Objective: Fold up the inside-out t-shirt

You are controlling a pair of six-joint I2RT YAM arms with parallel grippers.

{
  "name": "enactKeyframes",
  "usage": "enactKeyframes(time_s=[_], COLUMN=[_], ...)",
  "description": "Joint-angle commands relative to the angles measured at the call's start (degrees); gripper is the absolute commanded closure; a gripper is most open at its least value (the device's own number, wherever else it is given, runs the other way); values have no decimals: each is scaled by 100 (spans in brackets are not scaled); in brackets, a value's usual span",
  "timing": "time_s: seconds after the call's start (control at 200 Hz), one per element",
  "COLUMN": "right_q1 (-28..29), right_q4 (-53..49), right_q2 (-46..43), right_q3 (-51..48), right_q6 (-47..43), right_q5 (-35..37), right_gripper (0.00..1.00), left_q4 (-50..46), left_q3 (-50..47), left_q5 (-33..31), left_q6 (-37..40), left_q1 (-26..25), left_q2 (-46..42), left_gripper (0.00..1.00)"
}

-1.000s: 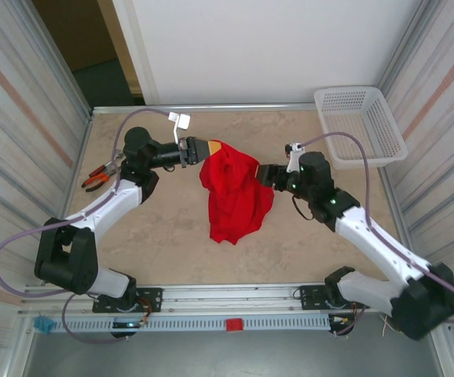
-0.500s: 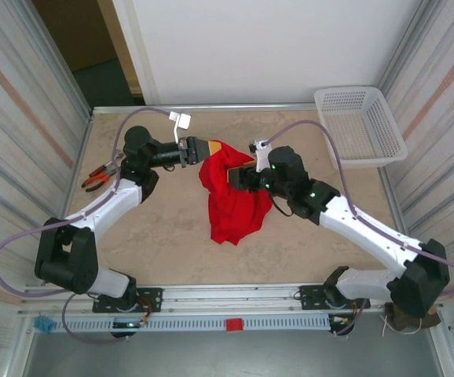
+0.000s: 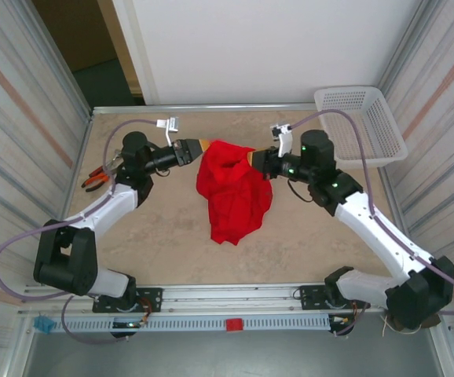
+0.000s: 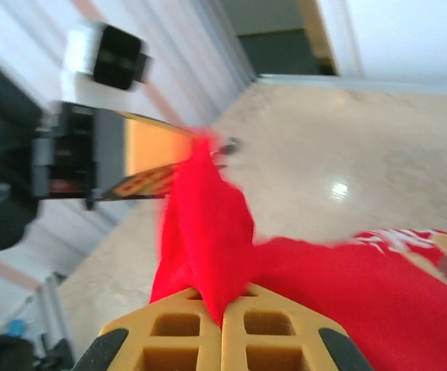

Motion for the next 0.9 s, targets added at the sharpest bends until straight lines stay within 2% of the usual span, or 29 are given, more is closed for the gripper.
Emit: enactKeyframes(time_s=[0.0,0.095,0.2,0.346,0.421,0.536,0.646,0.897], right_q1=[-287,-392,-432,-446,-454,-472,-477,-480], right_q4=[548,840,970,981,947,946,920,970], right_q2=[-50,67,156,231,252,221,205,209], right_q3=[-120,-192,-215,-279,-312,-393,-431,-457], right_q6=[242,448,527,539,534,546,557,619], right_q5=[-1638,-1799,-1866,-1878,-1876,-1797,-1730,-1625], right_gripper=[100,100,100,100,100,100,100,100], left_q4=[-378,-927,-1608,-2895,-3185,-3545,-3869,-3992], left_q3=[127,147,41,127,88,25,225,611], left_q5=[-424,-541,-822,-1359,-1624,-2540,-3071,-3001], left_q6=[368,778,1340,2395,2644,3288,3863,4365], left_q1=[110,109,1,-661,-961,-1474,-1850,-2109], left_q2=[-66,-310,-841,-1447,-1593,-1824,-1742,-1315], left_gripper=[58,48,46,45,45,45,46,51])
